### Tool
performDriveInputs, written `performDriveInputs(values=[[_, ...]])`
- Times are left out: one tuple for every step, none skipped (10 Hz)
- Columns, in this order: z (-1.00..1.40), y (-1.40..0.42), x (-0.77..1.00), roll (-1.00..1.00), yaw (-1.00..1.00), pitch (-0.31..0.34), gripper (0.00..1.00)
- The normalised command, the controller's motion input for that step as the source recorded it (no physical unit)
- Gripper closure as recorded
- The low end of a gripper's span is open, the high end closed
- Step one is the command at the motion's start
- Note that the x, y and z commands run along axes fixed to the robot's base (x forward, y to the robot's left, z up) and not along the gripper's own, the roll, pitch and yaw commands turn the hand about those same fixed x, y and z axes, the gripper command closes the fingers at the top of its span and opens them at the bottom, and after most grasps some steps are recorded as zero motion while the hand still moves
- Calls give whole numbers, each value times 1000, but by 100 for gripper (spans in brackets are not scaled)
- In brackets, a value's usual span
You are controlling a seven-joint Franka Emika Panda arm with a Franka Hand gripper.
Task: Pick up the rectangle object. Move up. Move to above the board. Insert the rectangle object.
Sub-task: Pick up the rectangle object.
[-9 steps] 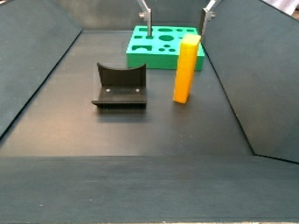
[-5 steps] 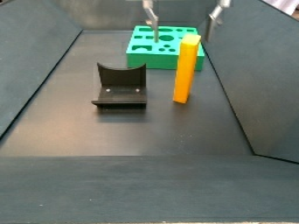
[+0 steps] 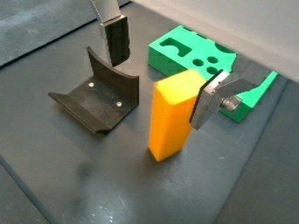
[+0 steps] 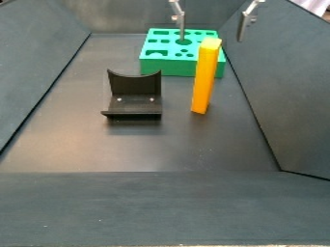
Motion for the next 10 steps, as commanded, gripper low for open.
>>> performDriveInputs(values=[[0,-134,0,-126,846,33,0],[0,-37,-49,-157,934,11,0],[0,-3,-91,-141,977,4,0],[0,-6,-89,-140,980,4,0],[0,-6,-86,-137,980,4,0],[0,-11,-89,-136,980,3,0],[0,-14,-89,-136,980,0,0],[0,-11,-91,-139,980,0,0],[0,-14,-91,-136,980,0,0],[0,-6,-94,-156,971,0,0]])
